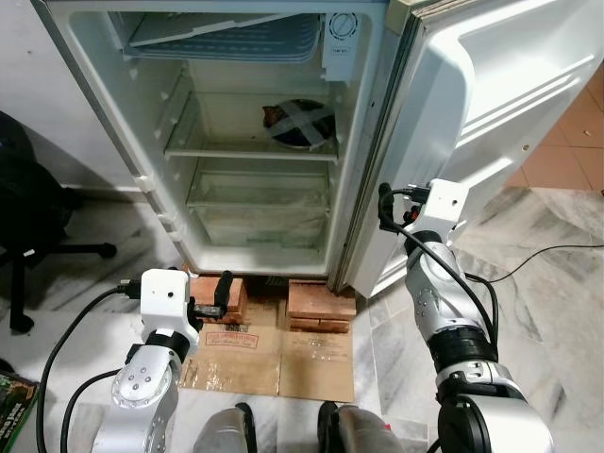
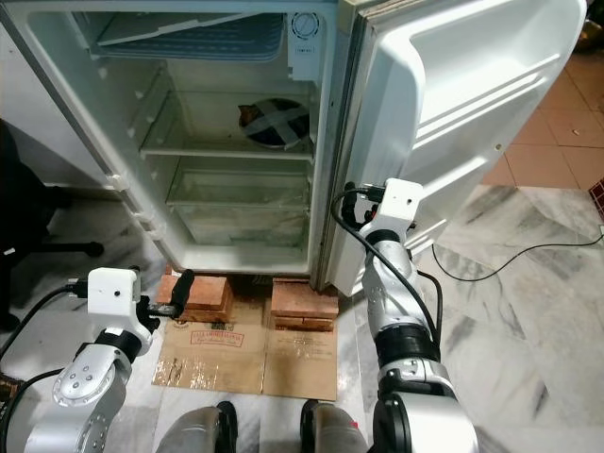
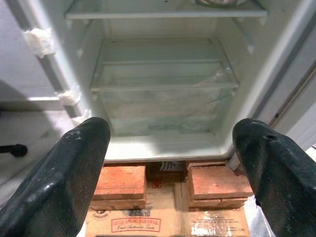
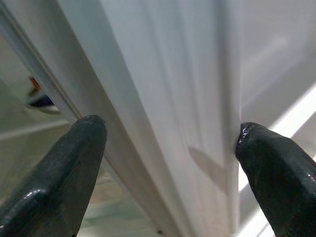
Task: Restocking fridge
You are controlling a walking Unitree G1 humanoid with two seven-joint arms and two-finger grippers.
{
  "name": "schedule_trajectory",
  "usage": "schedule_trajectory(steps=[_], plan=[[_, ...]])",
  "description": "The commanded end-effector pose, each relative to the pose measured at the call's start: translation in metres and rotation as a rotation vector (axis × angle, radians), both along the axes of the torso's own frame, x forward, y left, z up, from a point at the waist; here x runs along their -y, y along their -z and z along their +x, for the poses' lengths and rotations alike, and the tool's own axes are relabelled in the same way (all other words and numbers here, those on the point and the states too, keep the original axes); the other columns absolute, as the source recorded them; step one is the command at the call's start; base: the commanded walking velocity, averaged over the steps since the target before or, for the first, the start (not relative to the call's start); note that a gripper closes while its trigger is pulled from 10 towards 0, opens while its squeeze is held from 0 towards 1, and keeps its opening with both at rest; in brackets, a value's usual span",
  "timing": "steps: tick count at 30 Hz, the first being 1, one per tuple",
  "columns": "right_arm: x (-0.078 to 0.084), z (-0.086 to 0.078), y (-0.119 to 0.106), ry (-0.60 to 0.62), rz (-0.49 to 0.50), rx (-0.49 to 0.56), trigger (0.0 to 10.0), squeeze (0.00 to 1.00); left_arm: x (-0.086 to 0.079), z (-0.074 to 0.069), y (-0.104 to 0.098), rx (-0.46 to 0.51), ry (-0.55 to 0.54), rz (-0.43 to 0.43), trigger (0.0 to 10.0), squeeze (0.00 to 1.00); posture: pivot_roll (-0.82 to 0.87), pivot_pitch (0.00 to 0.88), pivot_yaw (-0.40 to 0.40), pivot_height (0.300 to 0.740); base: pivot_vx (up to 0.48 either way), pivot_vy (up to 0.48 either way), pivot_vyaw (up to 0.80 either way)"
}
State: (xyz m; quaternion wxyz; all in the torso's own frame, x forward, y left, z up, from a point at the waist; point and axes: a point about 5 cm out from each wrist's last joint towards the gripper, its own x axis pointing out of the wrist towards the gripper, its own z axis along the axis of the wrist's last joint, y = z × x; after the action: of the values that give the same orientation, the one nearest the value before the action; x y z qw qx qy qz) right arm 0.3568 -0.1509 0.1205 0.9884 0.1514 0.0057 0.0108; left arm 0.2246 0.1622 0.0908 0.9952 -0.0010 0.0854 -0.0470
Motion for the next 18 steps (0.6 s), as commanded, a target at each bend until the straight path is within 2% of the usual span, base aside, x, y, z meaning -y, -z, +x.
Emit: schedule_trajectory(steps=[1, 3, 7, 11, 18], plan=[[-0.032, 0.000, -0.011, -0.174, 0.108, 0.045, 10.0, 0.00, -0.003, -0.001, 0.000, -0.008, -0.010, 0.020, 10.0, 0.00, 0.12, 0.202, 0.025, 0.740, 0.000, 0.000, 0.00], [-0.046, -0.003, -0.013, -0.272, 0.225, 0.052, 10.0, 0.00, -0.002, 0.000, 0.000, -0.004, -0.007, 0.021, 10.0, 0.00, 0.12, 0.198, 0.023, 0.740, 0.000, 0.000, 0.00], [-0.057, -0.008, -0.019, -0.360, 0.287, 0.077, 10.0, 0.00, -0.002, 0.001, 0.000, -0.002, -0.007, 0.021, 10.0, 0.00, 0.13, 0.193, 0.023, 0.740, 0.000, 0.000, 0.00], [-0.069, -0.014, -0.023, -0.467, 0.288, 0.093, 10.0, 0.00, -0.001, 0.001, 0.000, 0.000, -0.007, 0.020, 10.0, 0.00, 0.12, 0.189, 0.021, 0.740, 0.000, 0.000, 0.00], [-0.078, -0.022, -0.027, -0.539, 0.319, 0.089, 10.0, 0.00, 0.000, 0.003, 0.000, 0.001, -0.002, 0.019, 10.0, 0.00, 0.11, 0.183, 0.021, 0.740, 0.000, 0.000, 0.00]])
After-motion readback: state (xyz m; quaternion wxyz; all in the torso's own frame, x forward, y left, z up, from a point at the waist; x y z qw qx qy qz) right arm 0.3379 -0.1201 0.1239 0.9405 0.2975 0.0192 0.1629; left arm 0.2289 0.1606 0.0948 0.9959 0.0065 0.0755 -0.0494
